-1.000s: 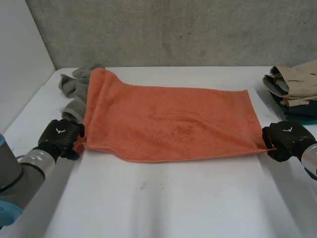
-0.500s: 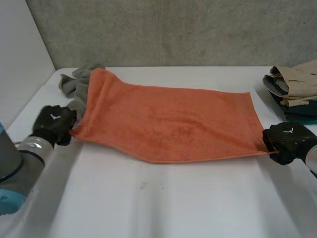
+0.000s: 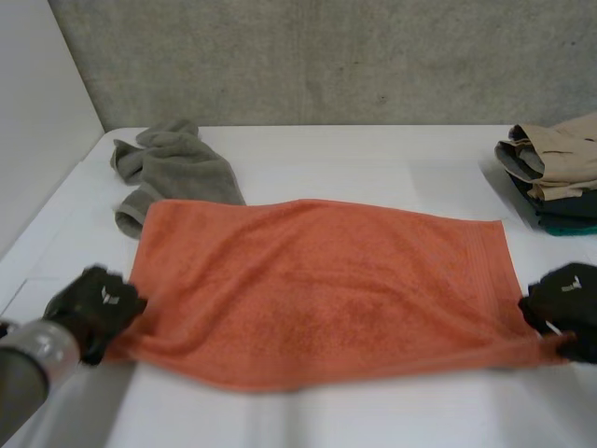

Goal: Fold the laundry.

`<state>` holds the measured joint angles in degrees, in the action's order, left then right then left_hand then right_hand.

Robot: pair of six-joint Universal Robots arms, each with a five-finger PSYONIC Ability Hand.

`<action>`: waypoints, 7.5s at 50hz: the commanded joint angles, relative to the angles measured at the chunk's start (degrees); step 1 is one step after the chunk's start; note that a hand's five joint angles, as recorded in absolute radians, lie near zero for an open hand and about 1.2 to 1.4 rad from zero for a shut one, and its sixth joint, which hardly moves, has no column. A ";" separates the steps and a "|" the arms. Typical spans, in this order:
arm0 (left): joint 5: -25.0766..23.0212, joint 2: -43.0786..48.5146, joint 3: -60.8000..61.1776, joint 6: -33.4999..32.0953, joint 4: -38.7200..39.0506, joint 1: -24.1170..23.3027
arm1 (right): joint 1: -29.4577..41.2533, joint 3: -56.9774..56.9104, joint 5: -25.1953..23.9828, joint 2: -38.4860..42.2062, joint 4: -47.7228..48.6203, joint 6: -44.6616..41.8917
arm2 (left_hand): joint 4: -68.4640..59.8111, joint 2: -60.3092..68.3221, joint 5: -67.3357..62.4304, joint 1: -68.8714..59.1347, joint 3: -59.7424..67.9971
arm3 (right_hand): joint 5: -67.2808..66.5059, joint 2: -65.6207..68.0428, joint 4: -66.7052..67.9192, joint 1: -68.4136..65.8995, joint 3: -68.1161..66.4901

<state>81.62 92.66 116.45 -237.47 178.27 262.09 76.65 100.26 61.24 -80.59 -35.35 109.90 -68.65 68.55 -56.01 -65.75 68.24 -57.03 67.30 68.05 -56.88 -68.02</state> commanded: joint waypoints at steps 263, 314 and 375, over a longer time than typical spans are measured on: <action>-21.50 12.28 -36.21 43.67 1.65 -25.06 | 47.36 2.75 18.92 16.94 57.76 45.84 | 56.08 -55.98 53.44 53.18 -55.67 | 57.03 -57.30 -58.05 46.88 58.02; -21.59 11.75 -34.54 44.03 1.91 -24.44 | 41.85 -17.56 18.92 29.53 58.13 44.09 | 56.76 -56.66 54.11 53.85 -56.34 | -12.97 12.70 11.95 -23.12 -11.98; -21.50 11.23 -33.05 43.94 2.88 -23.38 | -11.70 -42.96 -19.75 51.06 85.01 55.16 | 56.42 -56.32 53.78 53.51 -56.01 | -12.97 12.70 11.95 -23.12 -11.98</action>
<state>60.10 103.79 83.10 -193.55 181.02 238.83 66.58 52.80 45.08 -26.93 49.83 166.97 -11.74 11.63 -2.71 -11.31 12.02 -55.66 66.45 68.26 -51.56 -67.65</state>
